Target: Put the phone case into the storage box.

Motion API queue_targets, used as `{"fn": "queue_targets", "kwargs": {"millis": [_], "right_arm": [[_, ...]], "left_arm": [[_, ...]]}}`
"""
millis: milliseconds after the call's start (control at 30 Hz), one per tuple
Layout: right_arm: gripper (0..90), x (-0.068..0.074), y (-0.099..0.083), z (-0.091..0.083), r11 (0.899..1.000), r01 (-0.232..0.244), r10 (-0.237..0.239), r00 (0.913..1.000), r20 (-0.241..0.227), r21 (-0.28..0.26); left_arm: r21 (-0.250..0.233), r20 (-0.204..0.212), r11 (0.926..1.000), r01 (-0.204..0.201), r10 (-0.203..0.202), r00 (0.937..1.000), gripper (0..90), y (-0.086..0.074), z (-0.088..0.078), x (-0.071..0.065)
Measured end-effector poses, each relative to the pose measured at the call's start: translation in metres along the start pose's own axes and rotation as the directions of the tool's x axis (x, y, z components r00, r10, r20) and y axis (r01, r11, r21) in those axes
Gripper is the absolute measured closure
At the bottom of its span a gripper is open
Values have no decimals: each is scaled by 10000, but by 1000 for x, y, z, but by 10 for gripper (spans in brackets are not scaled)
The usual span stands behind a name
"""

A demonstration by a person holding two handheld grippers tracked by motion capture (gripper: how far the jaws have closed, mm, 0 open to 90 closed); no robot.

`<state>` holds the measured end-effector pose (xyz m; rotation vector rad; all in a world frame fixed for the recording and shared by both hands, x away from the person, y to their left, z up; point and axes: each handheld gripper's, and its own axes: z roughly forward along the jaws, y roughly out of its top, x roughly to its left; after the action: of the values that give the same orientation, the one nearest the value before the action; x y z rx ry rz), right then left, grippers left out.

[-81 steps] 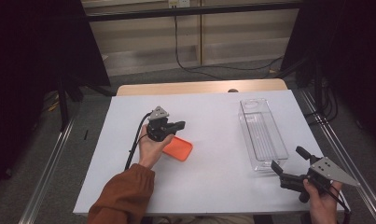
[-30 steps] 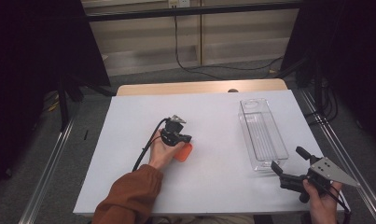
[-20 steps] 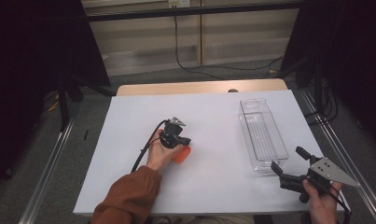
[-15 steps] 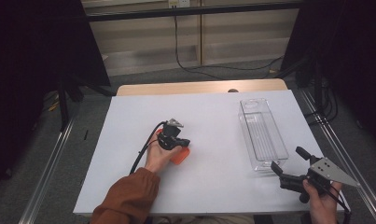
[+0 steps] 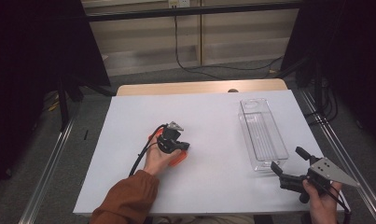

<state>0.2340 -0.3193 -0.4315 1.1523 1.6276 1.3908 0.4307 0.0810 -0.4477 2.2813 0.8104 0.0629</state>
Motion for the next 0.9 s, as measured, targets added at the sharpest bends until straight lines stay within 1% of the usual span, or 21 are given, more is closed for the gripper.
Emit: {"fn": "queue_targets", "kwargs": {"millis": [100,133,267,367,400,467,567,633,700,733,767,867,900], "right_arm": [[0,0,0,0,10000,-6,6,10000,16,-19],[0,0,0,0,10000,19,-19,10000,9,-46],[0,0,0,0,10000,-13,13,10000,11,-33],[0,0,0,0,10000,1,-1,10000,-3,-8],[0,0,0,0,10000,-4,4,10000,10,4],[0,0,0,0,10000,12,-12,10000,10,-4],[0,0,0,0,10000,15,-15,10000,19,-36],[0,0,0,0,10000,-2,2,10000,7,-20],[0,1,0,0,10000,-4,5,10000,-5,19],[0,0,0,0,10000,9,-9,10000,0,17],[0,0,0,0,10000,12,-12,10000,-3,18],[0,1,0,0,10000,-6,6,10000,-6,20],[0,0,0,0,10000,13,-13,10000,1,18]], "left_arm": [[21,20,10000,48,-48,10000,900,-1,-1,0],[101,21,9999,-89,89,10000,900,0,-1,0],[239,25,9996,-123,122,9999,900,0,-3,-1],[248,37,9996,-142,141,9999,900,-1,-3,-1],[207,69,9998,-68,67,10000,900,-1,-3,-1],[228,56,9997,-66,65,10000,900,-1,-4,-1],[356,120,9992,-189,185,9998,900,-2,-5,-1],[409,160,9990,-155,148,9998,900,-2,-6,-1],[425,176,9989,-203,196,9997,900,-3,-7,-1],[387,193,9992,-138,131,9997,900,-4,-8,-2],[431,224,9989,-179,170,9996,900,-5,-8,-2],[384,253,9992,-128,118,9996,900,-7,-10,-1],[309,245,9995,-76,69,9997,900,-8,-10,-2]]}}
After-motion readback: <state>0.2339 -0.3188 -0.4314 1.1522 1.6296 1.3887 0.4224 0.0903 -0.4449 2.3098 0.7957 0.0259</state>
